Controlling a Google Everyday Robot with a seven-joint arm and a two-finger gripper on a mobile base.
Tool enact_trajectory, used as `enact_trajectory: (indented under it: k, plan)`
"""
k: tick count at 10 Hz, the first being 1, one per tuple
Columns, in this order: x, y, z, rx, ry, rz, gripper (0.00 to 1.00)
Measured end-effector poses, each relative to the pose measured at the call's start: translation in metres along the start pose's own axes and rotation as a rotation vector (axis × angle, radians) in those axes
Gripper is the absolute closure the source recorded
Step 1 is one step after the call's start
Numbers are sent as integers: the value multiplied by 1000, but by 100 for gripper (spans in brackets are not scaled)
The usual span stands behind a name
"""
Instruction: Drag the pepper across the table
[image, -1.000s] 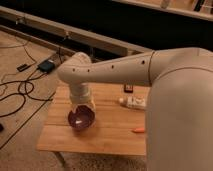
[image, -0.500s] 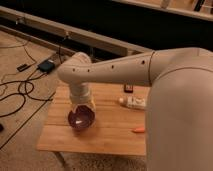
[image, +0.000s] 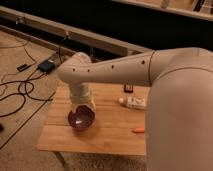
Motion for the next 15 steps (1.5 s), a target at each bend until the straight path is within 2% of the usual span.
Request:
enact_trajectory:
  k: [7, 9, 11, 15]
  plan:
    - [-1, 0, 0, 1, -2, 1, 35]
    - [-16, -12, 3, 5, -27, 50, 35]
    - [-36, -35, 11, 3, -55, 129, 35]
    - [-47, -71, 25, 6, -63, 216, 35]
